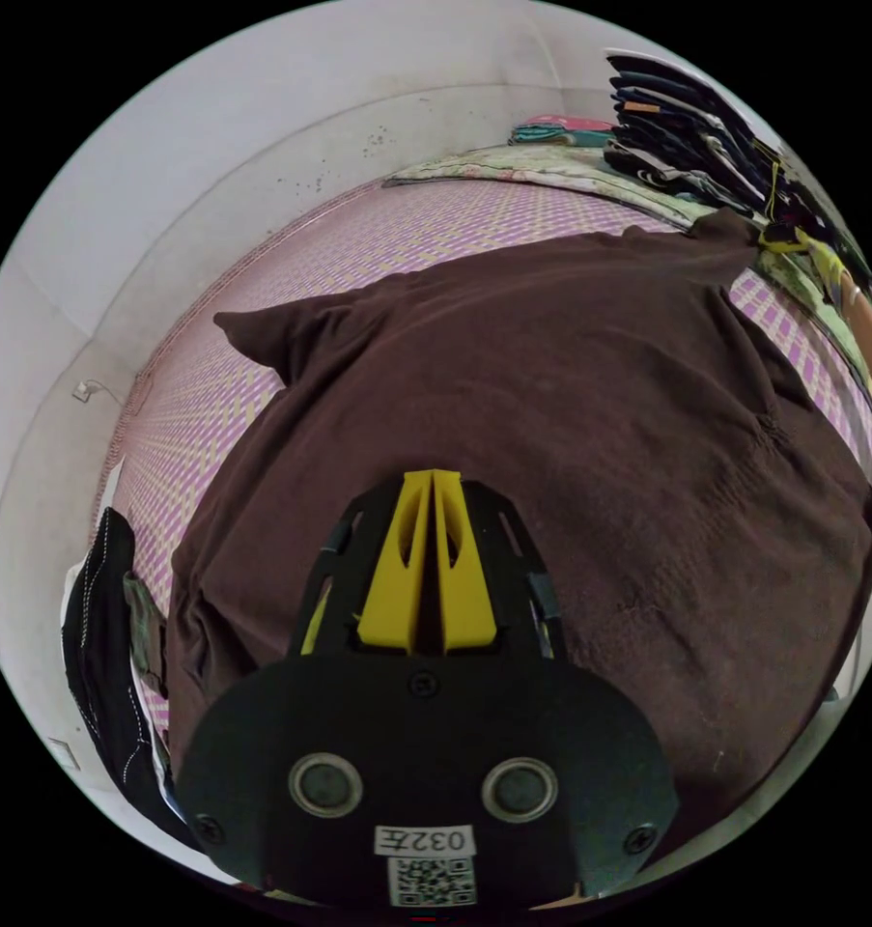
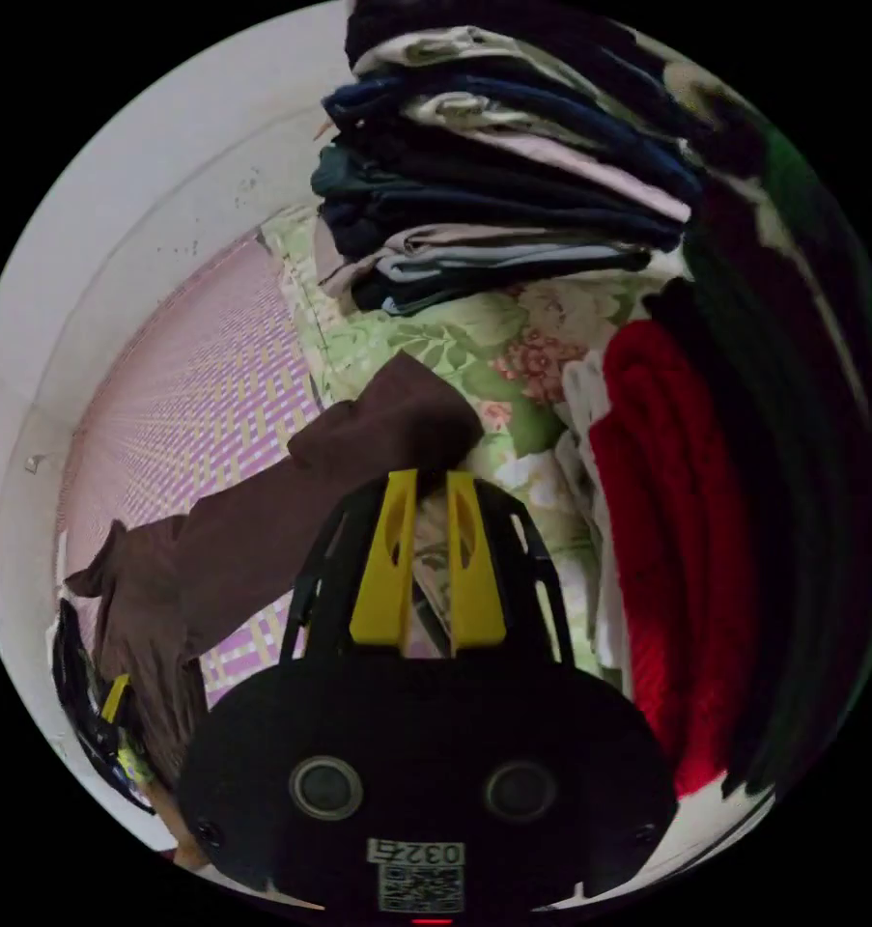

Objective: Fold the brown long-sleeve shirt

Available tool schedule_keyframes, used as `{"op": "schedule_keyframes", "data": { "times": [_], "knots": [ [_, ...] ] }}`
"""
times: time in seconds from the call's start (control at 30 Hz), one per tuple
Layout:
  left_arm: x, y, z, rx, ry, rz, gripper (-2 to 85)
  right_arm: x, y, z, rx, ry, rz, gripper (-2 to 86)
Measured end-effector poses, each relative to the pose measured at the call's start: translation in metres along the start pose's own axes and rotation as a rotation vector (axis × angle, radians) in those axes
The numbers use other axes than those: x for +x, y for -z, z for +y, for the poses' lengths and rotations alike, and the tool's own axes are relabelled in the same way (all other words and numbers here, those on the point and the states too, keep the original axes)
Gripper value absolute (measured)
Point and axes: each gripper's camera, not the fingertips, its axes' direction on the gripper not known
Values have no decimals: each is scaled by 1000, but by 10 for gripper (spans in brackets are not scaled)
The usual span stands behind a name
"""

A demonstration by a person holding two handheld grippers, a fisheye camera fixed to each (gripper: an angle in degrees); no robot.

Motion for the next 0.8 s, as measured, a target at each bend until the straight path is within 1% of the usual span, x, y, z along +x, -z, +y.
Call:
{"op": "schedule_keyframes", "data": {
  "times": [0.03,0.07,0.1,0.13,0.17,0.2,0.27,0.3,0.37,0.4,0.43,0.47,0.53,0.57,0.6,0.63,0.67,0.7,0.73,0.77,0.8],
  "knots": [
    [-1,1,1,0,2,4,-10,-6,19,5,72,11,56,80],
    [-1,2,2,0,4,8,-10,-16,41,13,163,51,57,80],
    [-2,3,3,0,5,10,-10,-22,52,19,207,75,38,81],
    [-2,3,4,0,7,13,-10,-37,72,30,273,135,-48,71],
    [-3,4,5,0,8,16,-10,-56,89,41,299,215,-198,65],
    [-3,5,5,0,9,17,-10,-68,97,47,297,259,-289,64],
    [-3,7,7,0,9,17,-10,-125,120,79,241,433,-688,63],
    [-3,8,8,1,9,16,-10,-142,123,90,208,475,-782,62],
    [-4,12,11,10,22,9,-10,-209,108,133,-19,559,-1116,53],
    [-5,15,13,22,37,2,-10,-223,100,143,-84,555,-1171,50],
    [-11,23,17,54,77,-6,-10,-244,81,161,-194,524,-1258,43],
    [-21,34,23,94,137,-9,-10,-256,59,175,-253,469,-1289,37],
    [-39,56,34,158,235,5,-9,-262,26,185,-285,408,-1239,27],
    [-52,69,43,191,288,43,-9,-264,7,187,-318,406,-1185,20],
    [-59,75,47,207,308,73,-9,-263,-2,188,-333,406,-1176,17],
    [-71,85,53,233,344,143,-9,-259,-15,190,-339,413,-1207,11],
    [-80,91,50,251,354,214,-9,-255,-23,192,-340,435,-1238,10],
    [-83,93,44,254,346,238,-9,-253,-27,192,-348,438,-1242,9],
    [-89,96,27,246,328,249,-9,-250,-28,188,-359,432,-1275,10],
    [-95,95,3,235,325,229,-9,-246,-21,183,-327,465,-1305,10],
    [-98,94,-9,236,324,220,-9,-245,-17,181,-308,489,-1292,10]
  ]
}}
